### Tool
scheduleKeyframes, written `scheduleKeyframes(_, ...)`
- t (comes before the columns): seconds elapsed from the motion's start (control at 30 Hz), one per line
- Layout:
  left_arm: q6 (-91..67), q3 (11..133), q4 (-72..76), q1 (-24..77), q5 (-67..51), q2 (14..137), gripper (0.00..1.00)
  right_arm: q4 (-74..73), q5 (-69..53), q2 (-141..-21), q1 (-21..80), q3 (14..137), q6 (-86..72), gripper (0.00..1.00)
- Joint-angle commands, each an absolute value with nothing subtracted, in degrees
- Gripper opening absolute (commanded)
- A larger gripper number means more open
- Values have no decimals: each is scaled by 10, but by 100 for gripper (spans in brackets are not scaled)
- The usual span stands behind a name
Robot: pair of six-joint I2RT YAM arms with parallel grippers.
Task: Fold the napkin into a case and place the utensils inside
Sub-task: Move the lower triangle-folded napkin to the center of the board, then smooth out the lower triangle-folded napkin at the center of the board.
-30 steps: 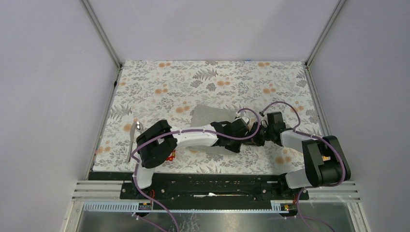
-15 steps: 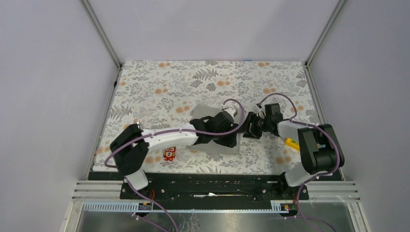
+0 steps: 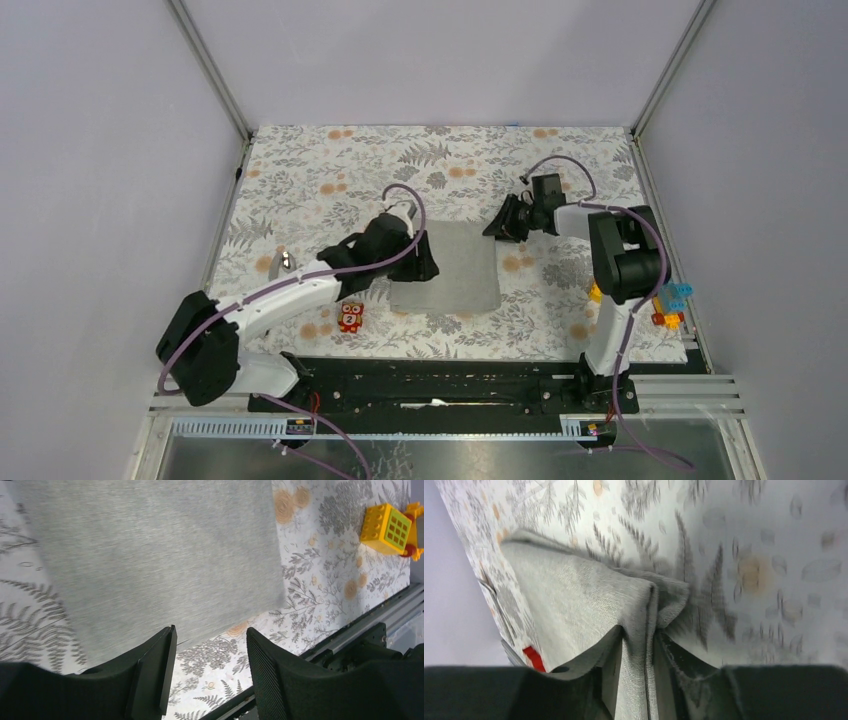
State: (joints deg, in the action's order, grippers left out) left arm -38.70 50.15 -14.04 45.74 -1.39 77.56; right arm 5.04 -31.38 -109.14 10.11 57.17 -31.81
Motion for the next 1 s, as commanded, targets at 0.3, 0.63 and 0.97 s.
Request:
scheduleKeyframes(0.3,-466,411,16,295,-85,692,61,-205,-135,-1196,123,851,-179,56)
scheduleKeyframes(0.63,-490,501,142,239,-137,894,49,-167,-252,-1005,150,661,-212,53)
scheduleKeyframes(0.97,-486,574,165,216,-141,1010,44,-111,-210,-935,106,497,-243,33)
